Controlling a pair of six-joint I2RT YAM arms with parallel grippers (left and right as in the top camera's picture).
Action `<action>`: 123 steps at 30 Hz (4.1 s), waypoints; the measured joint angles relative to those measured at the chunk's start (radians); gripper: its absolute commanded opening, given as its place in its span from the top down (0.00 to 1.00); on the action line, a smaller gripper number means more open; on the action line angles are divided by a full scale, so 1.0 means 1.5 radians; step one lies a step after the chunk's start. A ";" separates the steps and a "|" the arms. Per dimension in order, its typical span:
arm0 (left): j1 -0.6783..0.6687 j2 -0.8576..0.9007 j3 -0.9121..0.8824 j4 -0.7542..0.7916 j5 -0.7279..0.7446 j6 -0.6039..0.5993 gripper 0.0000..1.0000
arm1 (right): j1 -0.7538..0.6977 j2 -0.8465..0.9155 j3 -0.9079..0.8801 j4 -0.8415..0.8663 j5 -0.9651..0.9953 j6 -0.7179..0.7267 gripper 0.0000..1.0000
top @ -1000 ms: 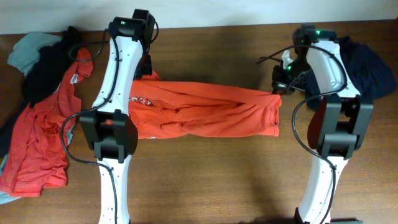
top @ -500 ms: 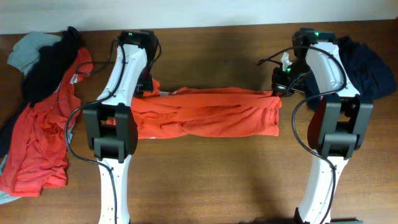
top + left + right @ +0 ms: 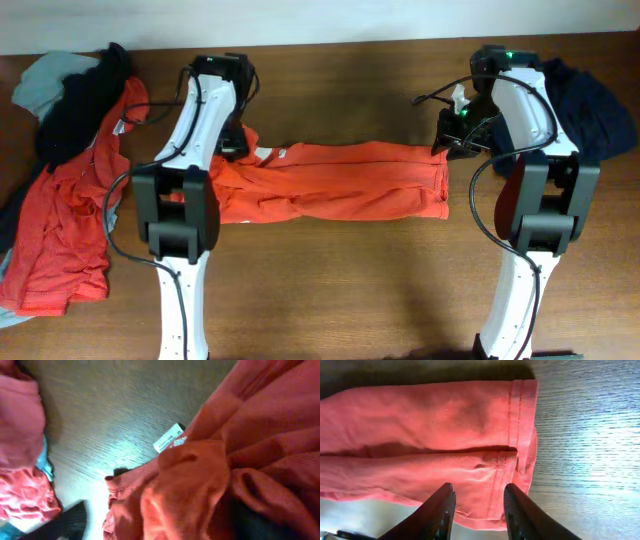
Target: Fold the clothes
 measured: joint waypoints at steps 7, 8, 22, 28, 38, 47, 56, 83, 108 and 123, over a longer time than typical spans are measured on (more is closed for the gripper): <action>0.000 -0.128 -0.002 0.058 0.000 0.000 0.01 | 0.000 -0.011 0.045 -0.013 -0.020 -0.018 0.31; 0.001 -0.150 -0.002 0.066 0.000 0.000 0.01 | 0.000 -0.018 0.050 -0.018 -0.023 -0.017 0.26; 0.059 -0.386 -0.001 0.101 0.084 0.001 0.01 | -0.070 -0.150 0.063 -0.049 -0.107 -0.022 0.21; 0.041 -0.390 -0.001 0.050 0.116 0.001 0.01 | -0.067 -0.276 0.064 -0.067 -0.015 -0.005 0.01; 0.000 -0.390 -0.002 0.054 0.131 0.001 0.01 | -0.067 -0.360 -0.029 -0.059 0.020 -0.005 0.01; -0.004 -0.392 -0.102 0.129 0.159 0.000 0.01 | -0.067 -0.331 -0.319 0.121 0.011 -0.022 0.01; -0.004 -0.392 -0.185 0.192 0.129 0.001 0.01 | -0.043 -0.331 -0.499 0.360 0.007 -0.015 0.07; 0.031 -0.392 -0.186 0.168 0.041 0.001 0.01 | 0.036 -0.294 -0.564 0.475 0.105 0.069 0.26; 0.031 -0.392 -0.186 0.158 0.039 0.001 0.00 | 0.027 -0.267 -0.560 0.469 0.085 0.132 0.96; 0.031 -0.392 -0.186 0.164 0.039 0.001 0.01 | -0.091 -0.281 -0.456 0.334 0.016 0.009 0.96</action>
